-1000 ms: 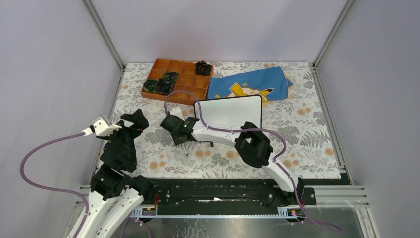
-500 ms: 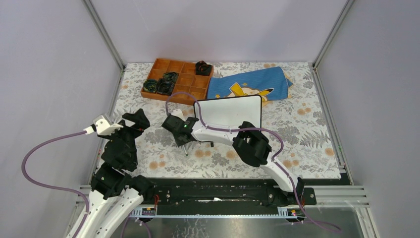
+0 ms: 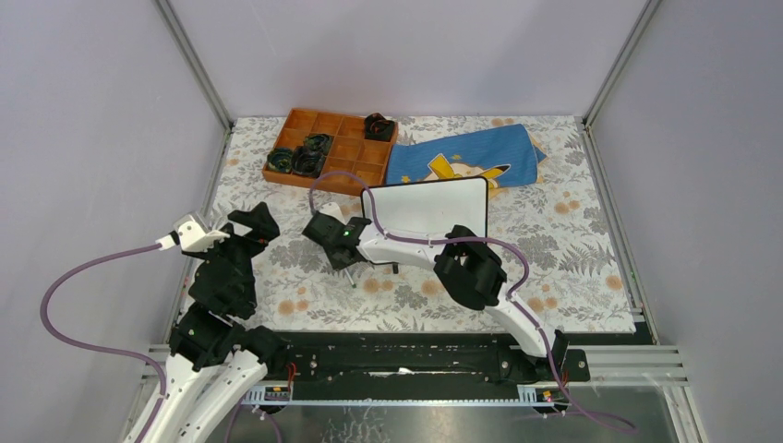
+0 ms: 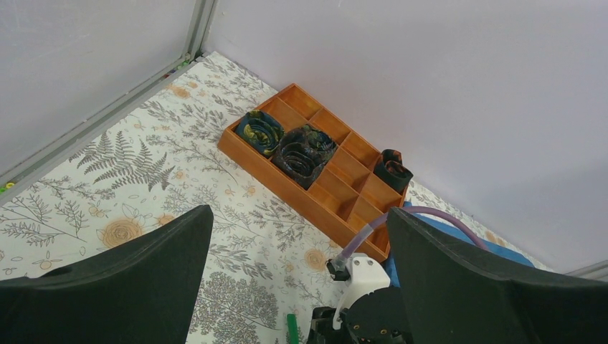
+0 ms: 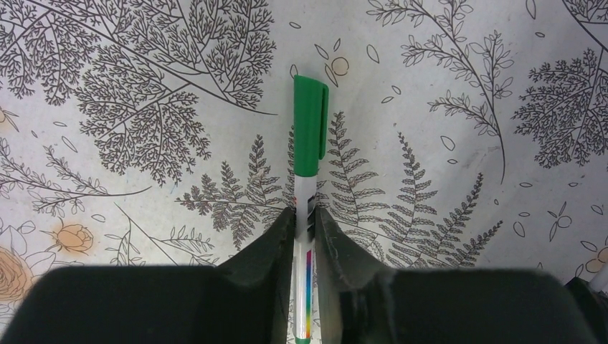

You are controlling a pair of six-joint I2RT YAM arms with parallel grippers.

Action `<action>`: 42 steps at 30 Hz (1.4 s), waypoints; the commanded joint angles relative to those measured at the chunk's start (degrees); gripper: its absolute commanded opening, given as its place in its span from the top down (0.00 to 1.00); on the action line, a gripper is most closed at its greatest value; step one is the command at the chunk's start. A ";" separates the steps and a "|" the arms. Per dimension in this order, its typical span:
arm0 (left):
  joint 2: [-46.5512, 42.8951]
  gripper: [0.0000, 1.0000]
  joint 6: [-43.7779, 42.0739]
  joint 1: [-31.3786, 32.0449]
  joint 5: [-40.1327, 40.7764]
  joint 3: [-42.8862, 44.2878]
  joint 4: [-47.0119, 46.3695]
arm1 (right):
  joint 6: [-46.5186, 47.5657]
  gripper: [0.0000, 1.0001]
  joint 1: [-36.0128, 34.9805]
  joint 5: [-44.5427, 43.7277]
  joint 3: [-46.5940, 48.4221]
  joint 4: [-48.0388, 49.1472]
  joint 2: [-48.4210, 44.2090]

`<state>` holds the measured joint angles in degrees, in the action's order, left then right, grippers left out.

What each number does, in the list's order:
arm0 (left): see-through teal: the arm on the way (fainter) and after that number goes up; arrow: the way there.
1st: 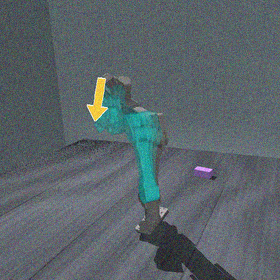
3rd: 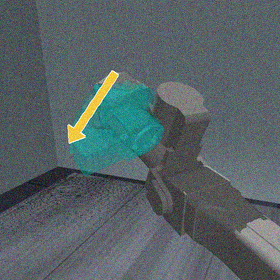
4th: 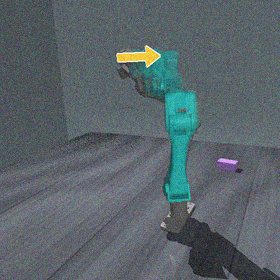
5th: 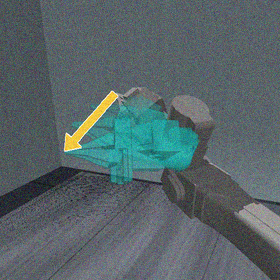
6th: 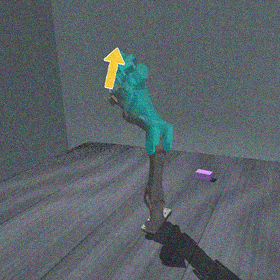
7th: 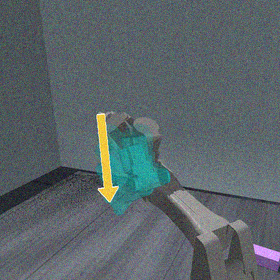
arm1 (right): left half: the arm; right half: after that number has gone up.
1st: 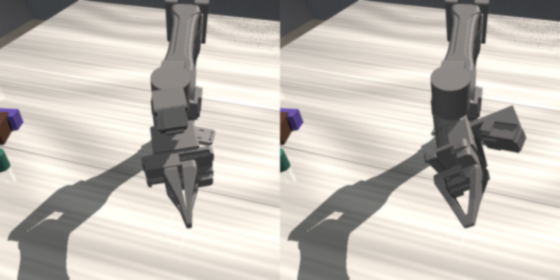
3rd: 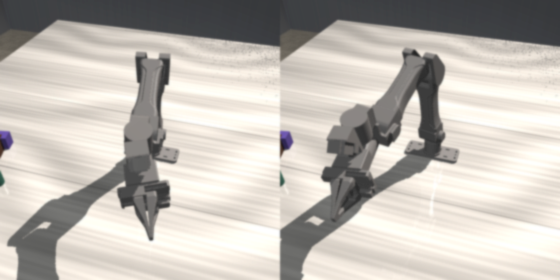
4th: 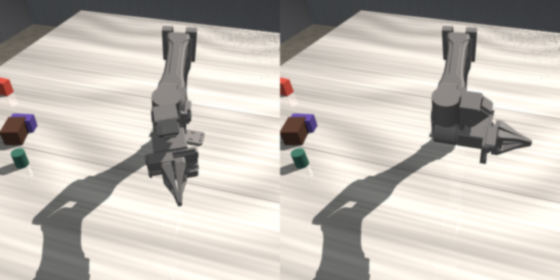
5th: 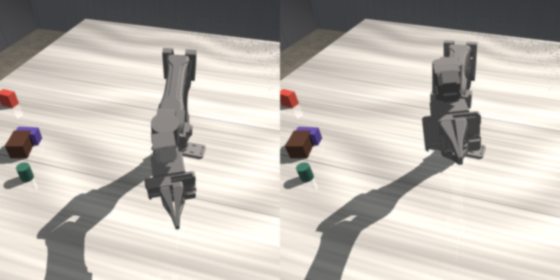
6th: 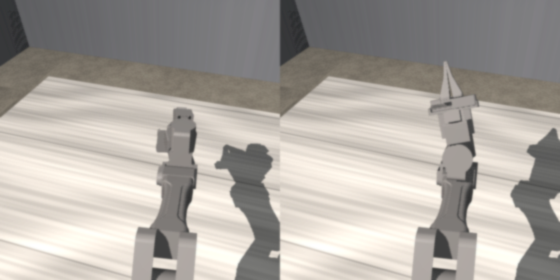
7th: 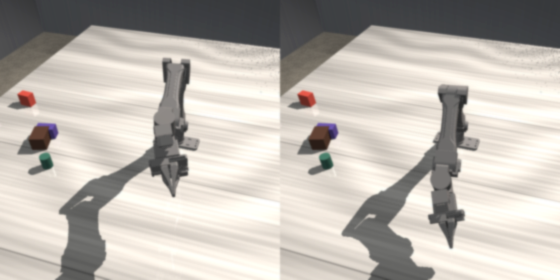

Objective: Write a sentence on the whiteboard
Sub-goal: Open the whiteboard marker at the center of the board.

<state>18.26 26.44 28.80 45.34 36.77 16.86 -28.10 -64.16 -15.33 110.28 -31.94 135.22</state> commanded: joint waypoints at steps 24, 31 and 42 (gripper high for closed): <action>1.33 0.01 1.25 -0.12 -1.96 0.53 -0.51 | 0.94 1.00 0.00 2.15 -2.52 1.80 -11.95; 1.66 0.01 -0.35 -0.06 -5.45 -0.09 -2.76 | 1.63 1.00 -0.10 4.58 -10.92 9.80 -24.02; 4.58 0.01 3.09 -0.12 -33.07 5.56 -5.47 | 8.27 1.00 -0.09 0.71 -49.41 29.38 -63.01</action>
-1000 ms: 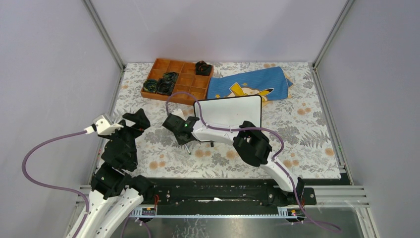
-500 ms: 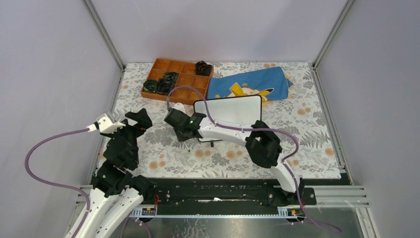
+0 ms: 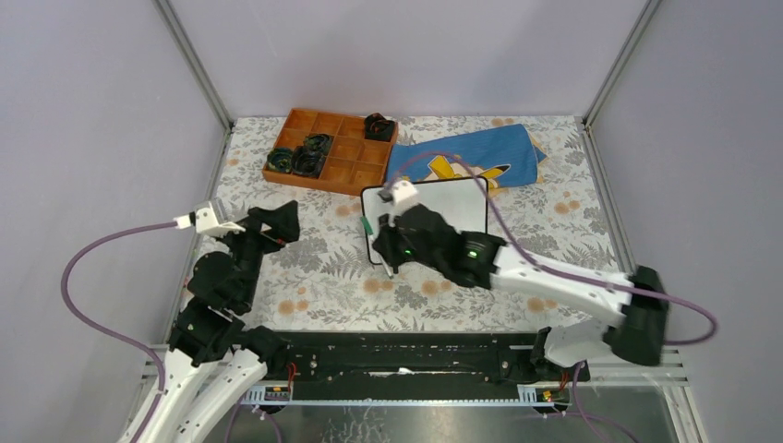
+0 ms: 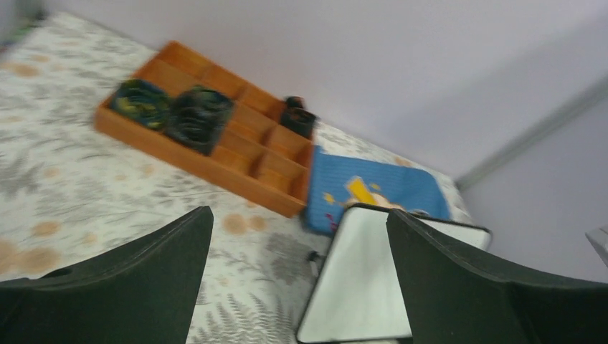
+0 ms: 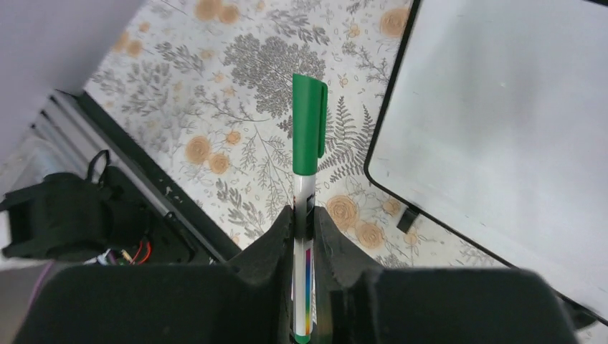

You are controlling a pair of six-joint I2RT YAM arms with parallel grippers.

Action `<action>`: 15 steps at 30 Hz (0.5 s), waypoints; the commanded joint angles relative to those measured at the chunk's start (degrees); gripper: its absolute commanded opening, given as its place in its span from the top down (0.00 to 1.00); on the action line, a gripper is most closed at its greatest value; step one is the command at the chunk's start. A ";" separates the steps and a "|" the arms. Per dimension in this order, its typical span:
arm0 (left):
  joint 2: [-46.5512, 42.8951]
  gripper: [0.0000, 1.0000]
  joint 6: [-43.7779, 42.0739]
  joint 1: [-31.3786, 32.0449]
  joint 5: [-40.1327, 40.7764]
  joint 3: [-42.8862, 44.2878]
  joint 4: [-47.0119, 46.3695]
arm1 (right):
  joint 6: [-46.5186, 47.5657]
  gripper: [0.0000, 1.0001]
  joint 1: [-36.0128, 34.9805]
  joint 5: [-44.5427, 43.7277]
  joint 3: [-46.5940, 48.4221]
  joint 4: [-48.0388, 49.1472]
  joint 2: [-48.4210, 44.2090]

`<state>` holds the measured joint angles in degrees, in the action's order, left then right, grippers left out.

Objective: Write a sentence on the whiteboard
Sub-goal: Open the whiteboard marker at the center of the board.

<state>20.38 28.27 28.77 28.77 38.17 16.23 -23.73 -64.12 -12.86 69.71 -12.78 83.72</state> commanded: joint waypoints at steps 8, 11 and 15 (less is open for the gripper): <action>13.31 0.01 10.99 -0.12 -55.06 2.55 -24.61 | 4.85 1.00 -0.11 -0.39 -28.70 23.93 -34.65; 18.47 0.01 16.79 -0.04 -65.09 0.90 -35.12 | 4.30 1.00 -0.10 1.30 -31.04 25.34 -37.61; 24.09 0.01 22.72 -0.04 -71.20 0.10 -44.66 | 3.22 1.00 -0.17 2.36 -32.66 28.40 -39.94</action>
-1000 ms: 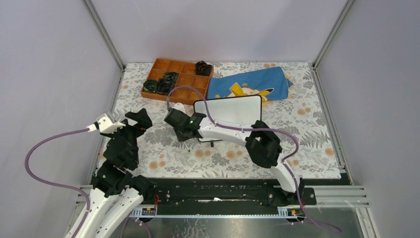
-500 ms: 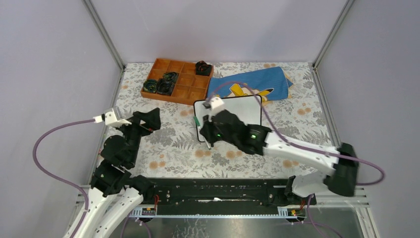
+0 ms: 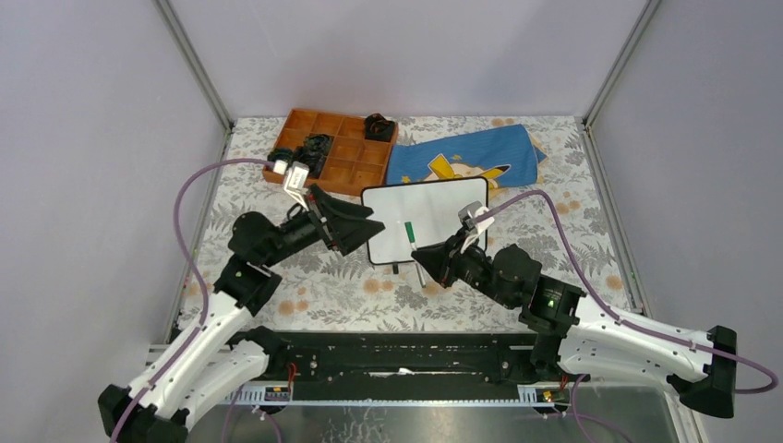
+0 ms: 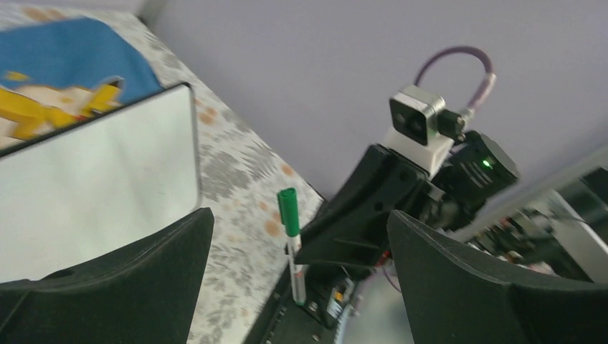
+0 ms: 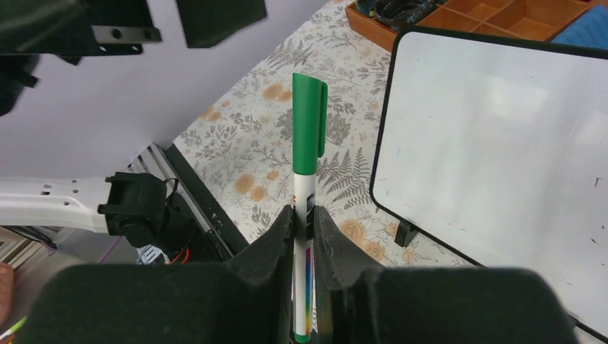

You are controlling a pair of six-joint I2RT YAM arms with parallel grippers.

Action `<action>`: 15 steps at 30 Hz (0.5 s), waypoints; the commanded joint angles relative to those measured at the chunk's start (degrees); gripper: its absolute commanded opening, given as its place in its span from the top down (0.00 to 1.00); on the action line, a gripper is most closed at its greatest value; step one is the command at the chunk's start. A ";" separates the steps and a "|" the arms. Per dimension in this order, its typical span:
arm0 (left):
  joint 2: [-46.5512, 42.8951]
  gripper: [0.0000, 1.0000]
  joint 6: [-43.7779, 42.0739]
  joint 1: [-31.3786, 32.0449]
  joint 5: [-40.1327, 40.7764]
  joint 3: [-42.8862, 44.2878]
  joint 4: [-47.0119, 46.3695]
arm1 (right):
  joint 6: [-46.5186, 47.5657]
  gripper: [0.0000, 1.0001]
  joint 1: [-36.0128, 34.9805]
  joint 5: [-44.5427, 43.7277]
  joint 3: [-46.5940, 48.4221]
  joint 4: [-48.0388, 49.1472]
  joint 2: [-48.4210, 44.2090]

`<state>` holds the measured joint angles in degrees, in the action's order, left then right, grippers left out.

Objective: Write a sentence on the whiteboard
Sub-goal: Open the whiteboard marker at the center of the board.

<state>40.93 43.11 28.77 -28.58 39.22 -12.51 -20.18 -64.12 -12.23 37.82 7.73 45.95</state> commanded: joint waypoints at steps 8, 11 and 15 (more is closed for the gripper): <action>9.59 0.12 9.47 1.39 -18.48 0.40 -17.19 | -1.32 1.00 -0.14 5.17 0.43 11.27 -0.84; 9.95 0.16 9.36 2.02 -18.94 0.79 -17.07 | -1.42 1.00 -0.14 6.71 1.12 12.39 0.26; 10.10 0.24 8.74 2.36 -19.03 1.52 -15.39 | -1.63 1.00 -0.17 9.15 2.29 13.00 1.68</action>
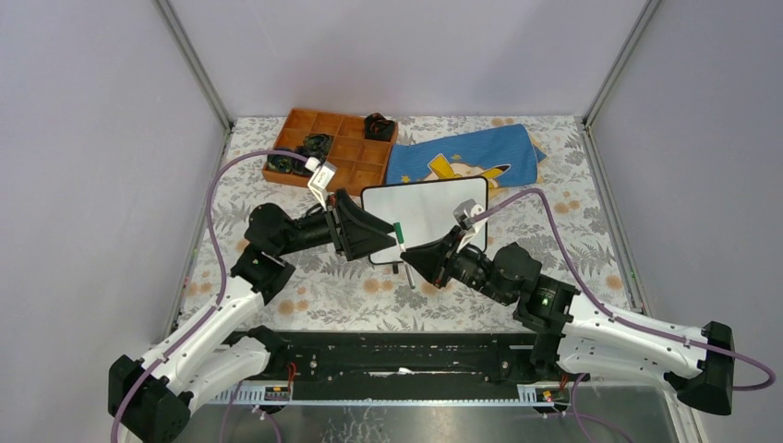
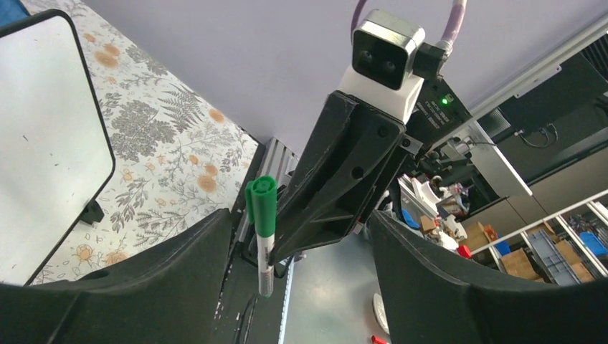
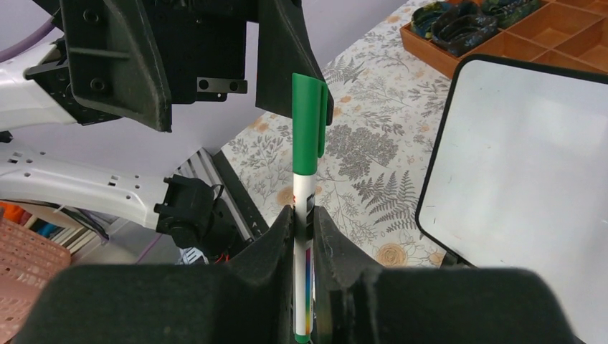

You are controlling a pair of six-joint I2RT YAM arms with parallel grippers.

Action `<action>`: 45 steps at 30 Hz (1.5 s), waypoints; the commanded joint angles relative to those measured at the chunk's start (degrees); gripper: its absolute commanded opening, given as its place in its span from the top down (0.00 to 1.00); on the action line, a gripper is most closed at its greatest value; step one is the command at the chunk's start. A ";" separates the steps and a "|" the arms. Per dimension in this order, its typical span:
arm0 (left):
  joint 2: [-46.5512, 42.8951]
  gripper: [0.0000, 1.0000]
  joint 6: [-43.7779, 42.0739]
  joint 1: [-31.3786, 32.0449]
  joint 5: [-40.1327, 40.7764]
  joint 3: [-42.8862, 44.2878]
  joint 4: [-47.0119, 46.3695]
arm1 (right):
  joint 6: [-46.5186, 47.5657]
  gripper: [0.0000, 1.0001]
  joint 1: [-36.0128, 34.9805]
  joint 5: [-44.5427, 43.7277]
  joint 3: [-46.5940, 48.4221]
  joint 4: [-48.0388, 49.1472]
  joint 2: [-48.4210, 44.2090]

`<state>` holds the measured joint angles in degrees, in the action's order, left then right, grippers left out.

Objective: Write a sentence on the whiteboard
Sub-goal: Open the whiteboard marker at the center of the board.

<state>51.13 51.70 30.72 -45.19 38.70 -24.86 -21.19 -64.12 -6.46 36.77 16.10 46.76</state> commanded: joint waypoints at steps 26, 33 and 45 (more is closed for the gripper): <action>0.90 0.72 -1.43 2.67 0.59 2.35 0.34 | -2.19 1.00 -0.17 5.40 4.18 5.75 2.99; 0.29 0.97 -1.98 2.92 1.08 2.22 0.42 | -2.30 0.92 -0.20 6.36 4.50 3.61 2.27; -4.20 1.00 -2.60 2.94 -1.11 0.18 -2.45 | -13.94 0.21 -0.13 12.36 4.04 4.05 0.99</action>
<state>48.45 49.12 33.39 -43.86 39.29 -23.00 -30.59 -64.16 0.38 39.22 15.88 47.46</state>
